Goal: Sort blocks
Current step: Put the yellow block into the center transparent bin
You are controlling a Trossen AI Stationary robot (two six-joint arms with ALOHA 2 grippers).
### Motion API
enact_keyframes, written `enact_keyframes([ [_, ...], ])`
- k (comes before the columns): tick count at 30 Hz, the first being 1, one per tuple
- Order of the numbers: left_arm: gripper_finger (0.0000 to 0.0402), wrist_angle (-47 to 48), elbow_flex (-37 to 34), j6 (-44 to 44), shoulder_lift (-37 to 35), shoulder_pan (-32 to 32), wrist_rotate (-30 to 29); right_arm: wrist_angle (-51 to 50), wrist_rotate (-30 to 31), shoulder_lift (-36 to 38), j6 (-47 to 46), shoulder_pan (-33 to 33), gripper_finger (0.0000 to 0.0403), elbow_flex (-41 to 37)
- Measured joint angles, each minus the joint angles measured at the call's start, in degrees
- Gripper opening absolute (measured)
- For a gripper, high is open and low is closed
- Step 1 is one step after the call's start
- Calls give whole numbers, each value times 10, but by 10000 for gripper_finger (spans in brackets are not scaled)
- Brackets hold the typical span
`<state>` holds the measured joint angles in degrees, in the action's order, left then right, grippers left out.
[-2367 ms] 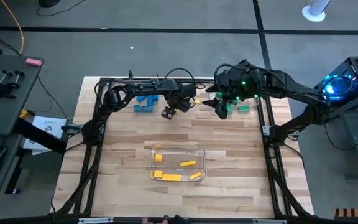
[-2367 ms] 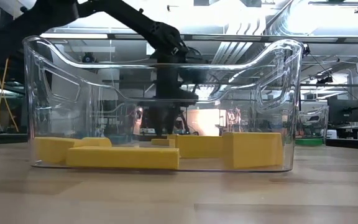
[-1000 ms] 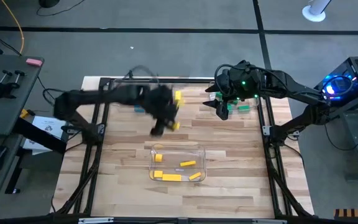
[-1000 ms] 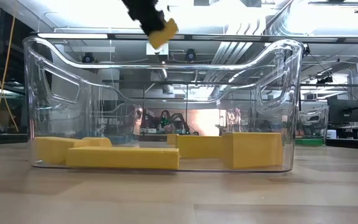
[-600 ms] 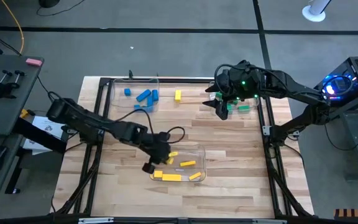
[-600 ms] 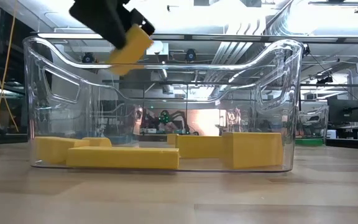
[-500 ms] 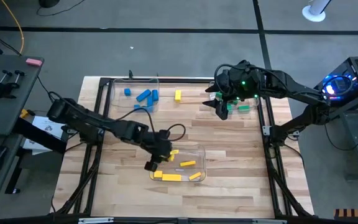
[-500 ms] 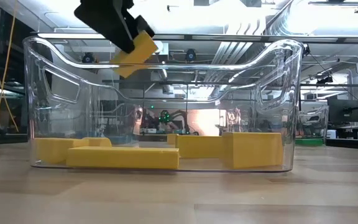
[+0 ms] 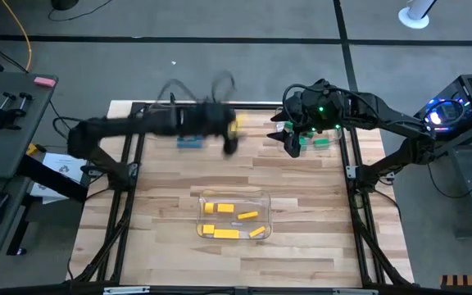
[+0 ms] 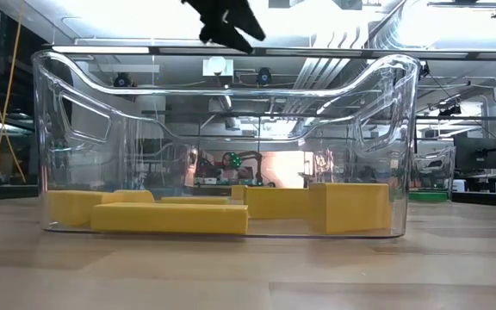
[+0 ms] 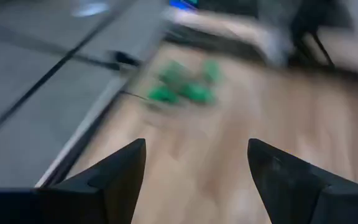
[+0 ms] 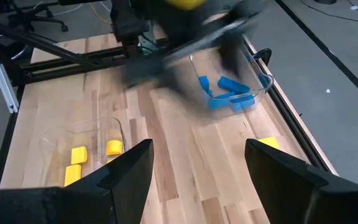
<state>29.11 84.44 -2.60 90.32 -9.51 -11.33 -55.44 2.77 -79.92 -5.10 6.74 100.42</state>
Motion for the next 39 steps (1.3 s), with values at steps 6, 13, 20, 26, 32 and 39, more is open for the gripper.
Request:
enact_keyframes([
  [6, 256, 57, 91, -156, 107, -134, 1, 1, 7, 0, -4, 0, 252, 0],
  [13, 250, 187, 210, -202, 286, -173, -4, 2, 7, 0, -7, 0, 252, 0],
  [20, 250, 278, 305, -249, 387, -200, 0, 4, 8, 0, -22, 0, 252, 0],
  [26, 250, 297, 306, -304, 413, -208, 20, 4, 8, 0, -25, 0, 252, 0],
  [32, 250, 301, 305, -322, 430, -209, 32, 4, 8, 0, -24, 0, 252, 0],
  [39, 250, 298, 305, -357, 435, -209, 28, 4, 7, 0, -25, 0, 252, 0],
])
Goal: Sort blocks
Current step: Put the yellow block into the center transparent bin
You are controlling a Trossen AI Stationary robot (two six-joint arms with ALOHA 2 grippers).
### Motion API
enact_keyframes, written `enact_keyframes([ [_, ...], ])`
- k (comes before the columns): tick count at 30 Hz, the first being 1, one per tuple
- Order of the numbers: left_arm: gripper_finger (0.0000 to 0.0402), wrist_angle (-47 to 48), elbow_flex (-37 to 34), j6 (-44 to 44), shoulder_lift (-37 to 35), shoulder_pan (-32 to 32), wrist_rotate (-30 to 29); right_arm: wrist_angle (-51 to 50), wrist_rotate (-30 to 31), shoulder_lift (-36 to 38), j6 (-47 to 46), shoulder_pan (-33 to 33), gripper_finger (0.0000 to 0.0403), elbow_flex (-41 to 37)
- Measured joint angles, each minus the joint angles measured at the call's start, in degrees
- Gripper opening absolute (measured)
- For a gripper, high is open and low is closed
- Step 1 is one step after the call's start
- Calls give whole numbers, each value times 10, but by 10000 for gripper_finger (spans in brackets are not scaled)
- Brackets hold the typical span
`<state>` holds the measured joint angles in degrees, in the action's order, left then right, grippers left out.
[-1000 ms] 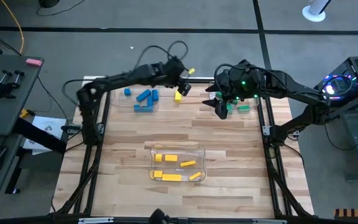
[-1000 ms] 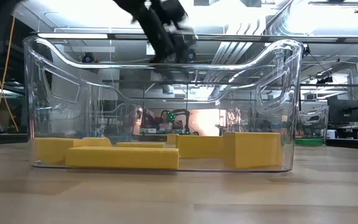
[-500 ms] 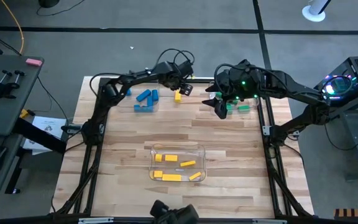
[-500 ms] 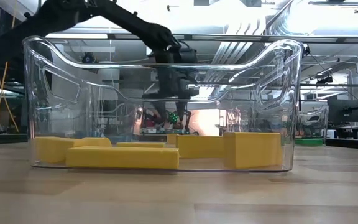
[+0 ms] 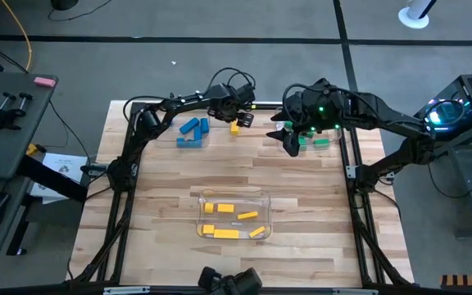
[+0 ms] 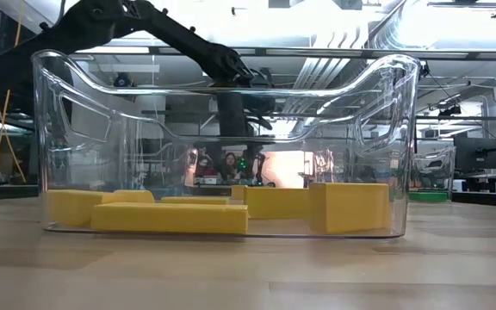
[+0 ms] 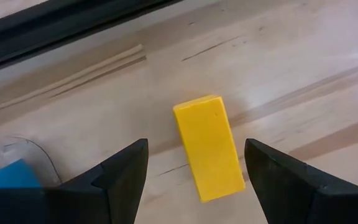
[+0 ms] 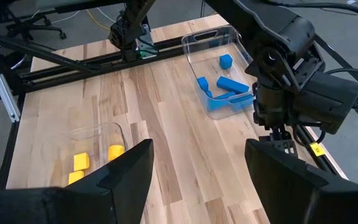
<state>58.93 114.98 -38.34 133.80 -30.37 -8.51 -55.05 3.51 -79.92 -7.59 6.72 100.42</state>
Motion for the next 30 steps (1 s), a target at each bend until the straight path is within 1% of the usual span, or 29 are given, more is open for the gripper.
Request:
enact_keyframes([
  [5, 250, -7, 0, -8, 0, 0, 8, 0, 0, 0, 1, 0, 252, 0],
  [10, 250, -23, -1, 58, 3, 12, 1, 0, -1, 0, 1, 0, 252, 0],
  [15, 250, -46, -1, 100, 2, 19, -8, 0, -1, 0, 1, 0, 252, 0],
  [18, 250, -43, -1, 69, 2, 19, -18, 0, -1, 0, 1, 0, 252, 0],
  [21, 250, -44, -1, 44, 5, 19, -17, 0, -1, 0, 0, 0, 252, 0],
  [26, 250, -51, -9, 39, 12, 20, -4, 0, -5, 0, 0, 0, 252, 0],
  [30, 250, -48, -9, 32, 16, 23, -13, 0, -5, 0, 1, 0, 252, 0],
])
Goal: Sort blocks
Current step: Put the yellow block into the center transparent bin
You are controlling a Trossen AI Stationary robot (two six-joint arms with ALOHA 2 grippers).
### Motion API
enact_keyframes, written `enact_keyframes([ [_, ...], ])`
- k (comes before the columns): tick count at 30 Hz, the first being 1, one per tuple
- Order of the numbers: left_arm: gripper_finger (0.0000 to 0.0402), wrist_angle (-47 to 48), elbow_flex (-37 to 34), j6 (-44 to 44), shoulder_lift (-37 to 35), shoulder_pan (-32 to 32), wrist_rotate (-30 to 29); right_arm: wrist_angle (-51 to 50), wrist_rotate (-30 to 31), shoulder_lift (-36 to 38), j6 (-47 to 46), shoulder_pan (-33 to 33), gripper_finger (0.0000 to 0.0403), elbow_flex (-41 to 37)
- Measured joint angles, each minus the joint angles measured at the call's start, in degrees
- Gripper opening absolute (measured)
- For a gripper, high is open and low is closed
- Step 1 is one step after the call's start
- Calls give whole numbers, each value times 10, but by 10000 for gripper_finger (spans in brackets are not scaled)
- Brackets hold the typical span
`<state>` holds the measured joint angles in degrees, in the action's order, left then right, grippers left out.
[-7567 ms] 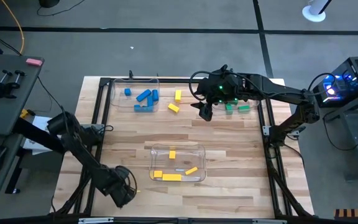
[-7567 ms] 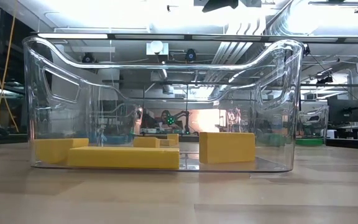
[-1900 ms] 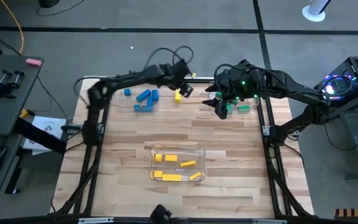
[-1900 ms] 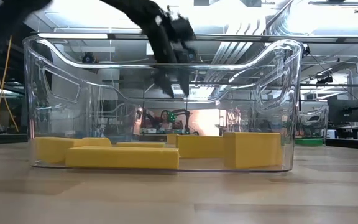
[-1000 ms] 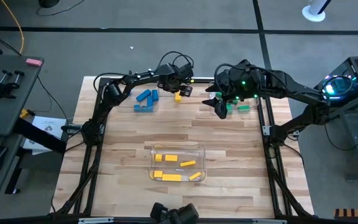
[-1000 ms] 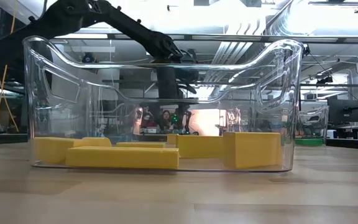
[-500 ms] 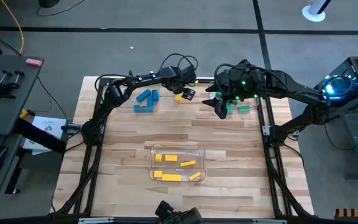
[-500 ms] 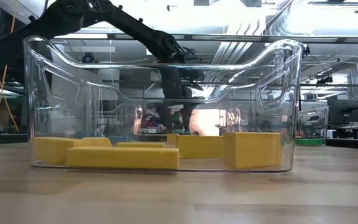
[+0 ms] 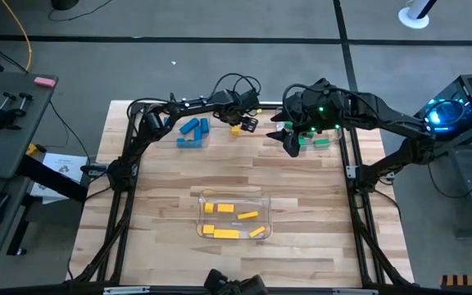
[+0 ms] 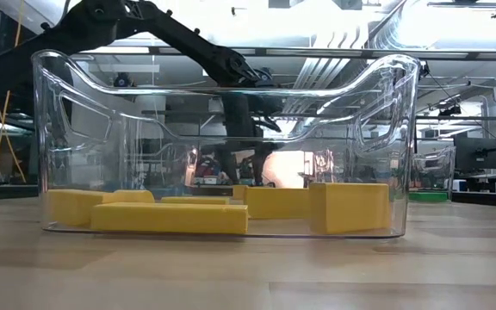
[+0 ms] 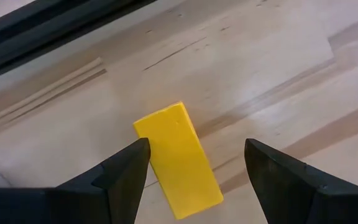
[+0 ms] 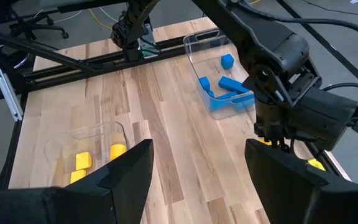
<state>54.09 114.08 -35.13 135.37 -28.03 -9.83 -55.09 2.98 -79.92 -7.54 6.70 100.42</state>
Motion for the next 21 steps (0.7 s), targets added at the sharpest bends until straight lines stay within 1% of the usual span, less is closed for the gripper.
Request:
enact_keyframes([
  [4, 250, 7, 0, -11, -1, 0, -12, 0, 0, 0, 0, 0, 252, 0],
  [10, 250, -8, -1, 7, -11, 0, -26, 0, 0, 0, 5, 0, 252, 0],
  [17, 250, -8, -2, -12, -6, 2, -17, 0, 0, 0, 5, 0, 252, 0],
  [21, 250, -13, -15, -12, -6, 3, -16, 0, 0, 0, 3, 0, 252, 0],
])
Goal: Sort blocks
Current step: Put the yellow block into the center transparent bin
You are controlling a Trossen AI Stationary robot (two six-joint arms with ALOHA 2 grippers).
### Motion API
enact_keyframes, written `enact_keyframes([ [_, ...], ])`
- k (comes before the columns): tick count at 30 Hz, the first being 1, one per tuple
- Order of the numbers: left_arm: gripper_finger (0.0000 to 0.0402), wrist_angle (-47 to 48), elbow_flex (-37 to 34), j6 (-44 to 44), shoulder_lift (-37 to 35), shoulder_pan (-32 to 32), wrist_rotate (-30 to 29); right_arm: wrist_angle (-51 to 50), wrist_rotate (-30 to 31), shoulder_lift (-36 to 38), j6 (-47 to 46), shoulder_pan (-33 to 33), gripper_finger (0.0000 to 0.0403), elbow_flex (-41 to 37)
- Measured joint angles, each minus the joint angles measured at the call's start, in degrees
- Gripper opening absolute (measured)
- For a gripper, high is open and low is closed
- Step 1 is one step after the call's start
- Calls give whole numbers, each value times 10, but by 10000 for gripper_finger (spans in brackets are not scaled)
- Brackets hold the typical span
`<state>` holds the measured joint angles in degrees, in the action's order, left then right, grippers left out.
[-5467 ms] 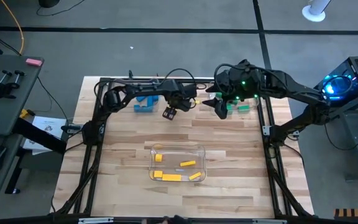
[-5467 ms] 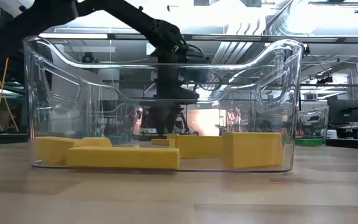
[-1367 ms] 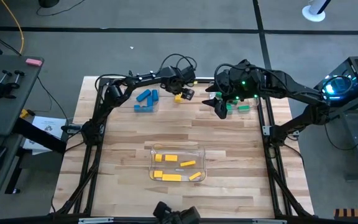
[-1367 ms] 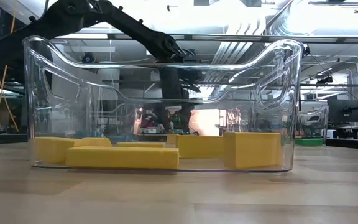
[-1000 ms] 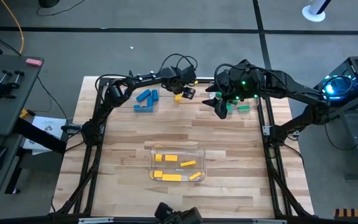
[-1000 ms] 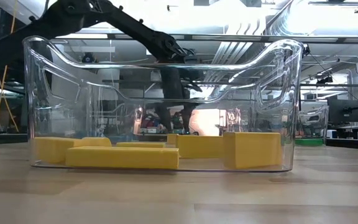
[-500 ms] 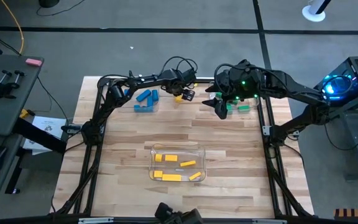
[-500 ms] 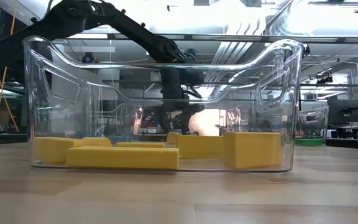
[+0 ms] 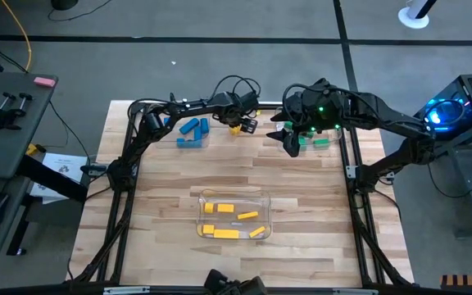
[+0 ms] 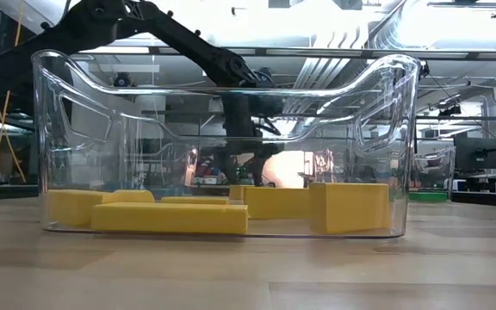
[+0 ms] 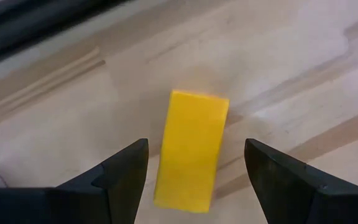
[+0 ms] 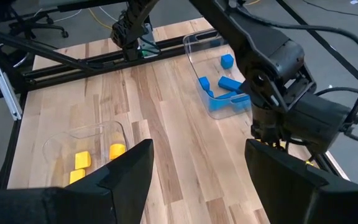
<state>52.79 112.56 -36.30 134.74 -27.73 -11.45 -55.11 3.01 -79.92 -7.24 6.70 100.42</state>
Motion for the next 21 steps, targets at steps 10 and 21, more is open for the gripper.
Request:
enact_keyframes([
  [10, 236, 0, -20, 48, 0, 5, 8, -1, 0, 0, 2, 0, 252, 0],
  [21, 77, 16, -6, 151, -13, 12, 22, -1, 0, 0, -2, 0, 252, 0],
])
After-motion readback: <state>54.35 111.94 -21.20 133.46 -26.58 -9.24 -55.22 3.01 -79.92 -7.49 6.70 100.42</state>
